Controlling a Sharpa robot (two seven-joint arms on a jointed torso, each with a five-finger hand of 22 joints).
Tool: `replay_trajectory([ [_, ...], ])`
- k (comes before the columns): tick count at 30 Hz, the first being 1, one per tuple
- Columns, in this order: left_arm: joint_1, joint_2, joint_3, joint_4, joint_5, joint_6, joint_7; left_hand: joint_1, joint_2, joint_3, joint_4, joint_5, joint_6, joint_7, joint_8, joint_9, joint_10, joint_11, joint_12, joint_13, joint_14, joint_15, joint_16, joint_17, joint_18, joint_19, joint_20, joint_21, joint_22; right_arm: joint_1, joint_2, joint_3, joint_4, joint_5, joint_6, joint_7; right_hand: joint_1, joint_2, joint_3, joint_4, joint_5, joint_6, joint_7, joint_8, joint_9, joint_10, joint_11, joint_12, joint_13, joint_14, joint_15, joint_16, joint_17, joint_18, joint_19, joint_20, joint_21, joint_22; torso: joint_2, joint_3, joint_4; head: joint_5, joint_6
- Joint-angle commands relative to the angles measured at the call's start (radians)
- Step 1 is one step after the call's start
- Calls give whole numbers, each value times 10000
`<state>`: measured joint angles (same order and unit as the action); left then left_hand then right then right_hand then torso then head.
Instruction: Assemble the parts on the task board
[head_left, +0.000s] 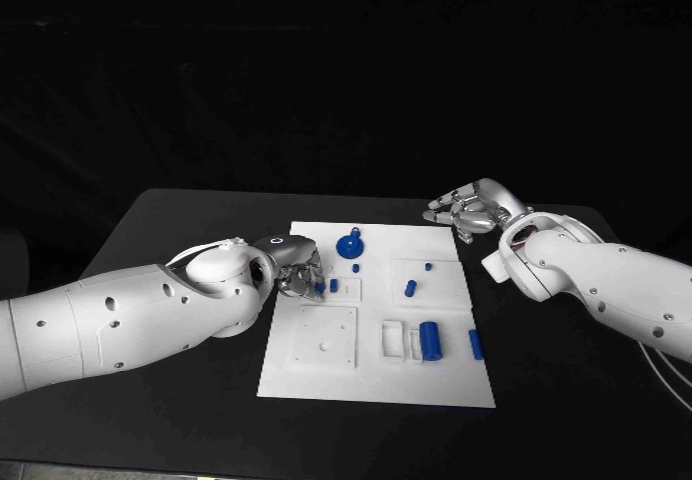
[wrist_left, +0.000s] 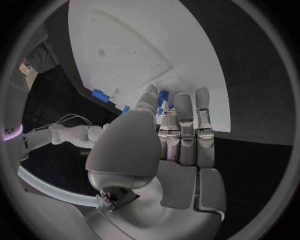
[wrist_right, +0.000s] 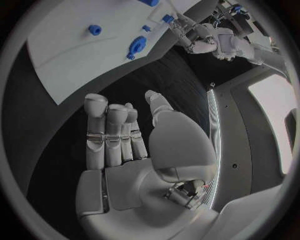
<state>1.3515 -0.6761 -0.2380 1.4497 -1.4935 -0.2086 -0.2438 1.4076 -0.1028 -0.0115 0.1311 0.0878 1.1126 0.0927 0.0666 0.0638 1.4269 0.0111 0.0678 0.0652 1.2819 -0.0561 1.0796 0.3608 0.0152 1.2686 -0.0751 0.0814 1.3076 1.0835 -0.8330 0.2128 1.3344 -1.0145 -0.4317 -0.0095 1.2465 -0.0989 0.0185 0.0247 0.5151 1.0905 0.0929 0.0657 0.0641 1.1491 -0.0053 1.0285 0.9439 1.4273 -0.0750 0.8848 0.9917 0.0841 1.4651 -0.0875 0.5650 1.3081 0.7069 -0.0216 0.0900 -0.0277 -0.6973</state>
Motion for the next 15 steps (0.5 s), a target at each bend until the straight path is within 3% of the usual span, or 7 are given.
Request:
replay_trajectory([
  [1, -37, 18, -37, -8, 16, 532, -119, -19, -93, 16, -47, -47, -66, -11, -46, -10, -32, 31, 26, 11, -55, 30, 70, 11, 59, 25, 18, -47, 180, -13, 10, 5, 2, -11, 92, 112, -69, -10, 50, 1, 33, -45, 7, -37, -15, 53, -7, 66, 8, 72, 12, 8, 6, 205, 510, -42, 32, 558, 1, 2, -1, -11, -8],
  [9, -37, -2, -37, -13, 18, 800, -189, 130, 84, 168, -130, 3, 31, -28, -44, -10, -20, -1, 21, 7, -66, 10, 85, 7, 54, 23, 5, -45, 185, -28, 6, 5, 8, -10, 89, 120, -75, -13, 68, -15, 49, -43, 8, -38, -15, 62, -8, 77, 22, 77, 11, 13, 11, 205, 510, -43, 36, 557, -4, 2, 6, -29, -43],
  [15, -37, -15, -37, 39, -6, 1004, -154, 581, 103, 281, -536, 12, 214, -56, -45, -12, 21, -47, 4, -3, -61, -35, 122, 12, 24, 15, -43, -9, 206, -41, -2, 5, 20, -9, 83, 123, -75, -13, 68, -15, 49, -43, 8, -38, -15, 62, -8, 77, 22, 77, 11, 13, 11, 205, 510, -43, 36, 557, -9, 0, 5, -36, -72],
])
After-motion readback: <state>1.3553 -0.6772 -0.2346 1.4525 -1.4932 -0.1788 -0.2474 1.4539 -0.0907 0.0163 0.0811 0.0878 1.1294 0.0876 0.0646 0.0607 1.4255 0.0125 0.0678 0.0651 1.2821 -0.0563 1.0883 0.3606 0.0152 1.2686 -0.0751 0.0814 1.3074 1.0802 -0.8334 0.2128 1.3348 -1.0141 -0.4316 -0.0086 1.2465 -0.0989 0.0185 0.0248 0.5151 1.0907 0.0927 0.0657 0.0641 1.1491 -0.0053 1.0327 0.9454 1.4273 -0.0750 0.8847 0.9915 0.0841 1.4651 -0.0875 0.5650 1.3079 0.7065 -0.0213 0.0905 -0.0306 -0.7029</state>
